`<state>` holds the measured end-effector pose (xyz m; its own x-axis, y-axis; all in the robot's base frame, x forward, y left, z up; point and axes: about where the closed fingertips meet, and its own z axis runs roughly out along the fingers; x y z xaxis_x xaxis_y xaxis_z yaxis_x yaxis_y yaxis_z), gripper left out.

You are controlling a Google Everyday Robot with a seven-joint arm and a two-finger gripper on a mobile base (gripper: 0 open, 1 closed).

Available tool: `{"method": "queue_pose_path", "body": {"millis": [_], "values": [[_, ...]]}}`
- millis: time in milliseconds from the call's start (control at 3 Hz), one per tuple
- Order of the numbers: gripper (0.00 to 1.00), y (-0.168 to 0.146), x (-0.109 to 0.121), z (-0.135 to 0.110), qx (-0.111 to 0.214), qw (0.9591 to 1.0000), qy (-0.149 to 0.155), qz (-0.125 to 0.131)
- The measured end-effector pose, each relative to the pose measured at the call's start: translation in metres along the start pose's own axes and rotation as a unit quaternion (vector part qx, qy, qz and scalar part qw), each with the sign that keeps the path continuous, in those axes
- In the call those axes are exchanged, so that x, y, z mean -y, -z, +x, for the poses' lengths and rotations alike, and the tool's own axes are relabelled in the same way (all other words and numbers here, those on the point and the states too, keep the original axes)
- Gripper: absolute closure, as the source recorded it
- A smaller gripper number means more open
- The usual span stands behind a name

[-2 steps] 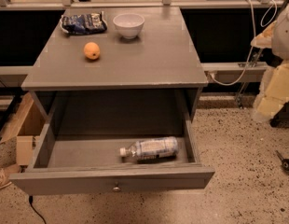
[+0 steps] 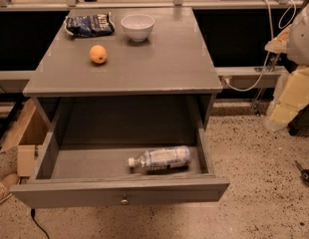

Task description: Pick blue plastic bottle from top drawer and place on counter

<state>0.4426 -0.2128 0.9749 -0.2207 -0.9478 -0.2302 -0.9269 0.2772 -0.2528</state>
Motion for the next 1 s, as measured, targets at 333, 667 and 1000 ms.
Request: {"method": "queue_pose_path", "body": {"millis": [333,667,1000], "values": [[0.00,-0.077,-0.011,-0.023,0.035,0.9979,0.002,-0.054],[0.00,-0.135,-0.026,-0.041,0.061,0.9938,0.001,-0.093],[0.00,-0.139,-0.027,-0.042,0.061,0.9935,0.003,-0.097]]}}
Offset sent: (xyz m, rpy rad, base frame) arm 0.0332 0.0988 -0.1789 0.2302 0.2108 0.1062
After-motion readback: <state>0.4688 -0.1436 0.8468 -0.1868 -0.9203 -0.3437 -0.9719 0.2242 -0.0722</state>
